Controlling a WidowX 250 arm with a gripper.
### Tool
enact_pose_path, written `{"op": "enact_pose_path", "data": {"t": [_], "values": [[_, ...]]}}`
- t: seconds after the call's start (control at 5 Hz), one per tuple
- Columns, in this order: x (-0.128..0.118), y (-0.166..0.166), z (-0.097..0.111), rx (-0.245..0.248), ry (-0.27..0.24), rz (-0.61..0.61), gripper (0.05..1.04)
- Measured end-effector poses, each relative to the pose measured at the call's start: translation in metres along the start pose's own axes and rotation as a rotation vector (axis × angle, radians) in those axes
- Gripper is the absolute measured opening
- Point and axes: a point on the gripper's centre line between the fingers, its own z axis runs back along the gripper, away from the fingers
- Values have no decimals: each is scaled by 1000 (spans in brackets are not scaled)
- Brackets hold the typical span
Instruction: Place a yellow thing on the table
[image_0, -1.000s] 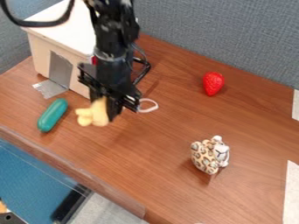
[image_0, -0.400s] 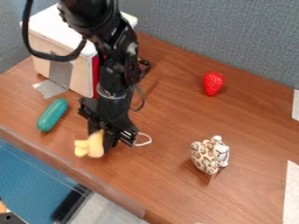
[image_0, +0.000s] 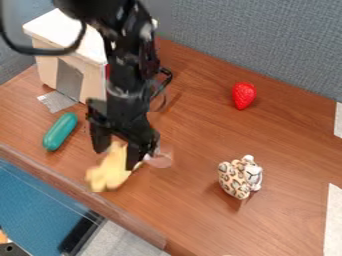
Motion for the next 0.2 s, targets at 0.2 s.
{"op": "enact_pose_path", "data": {"t": [0.2], "values": [[-6,3,28,-5,-39,10,1011]]}}
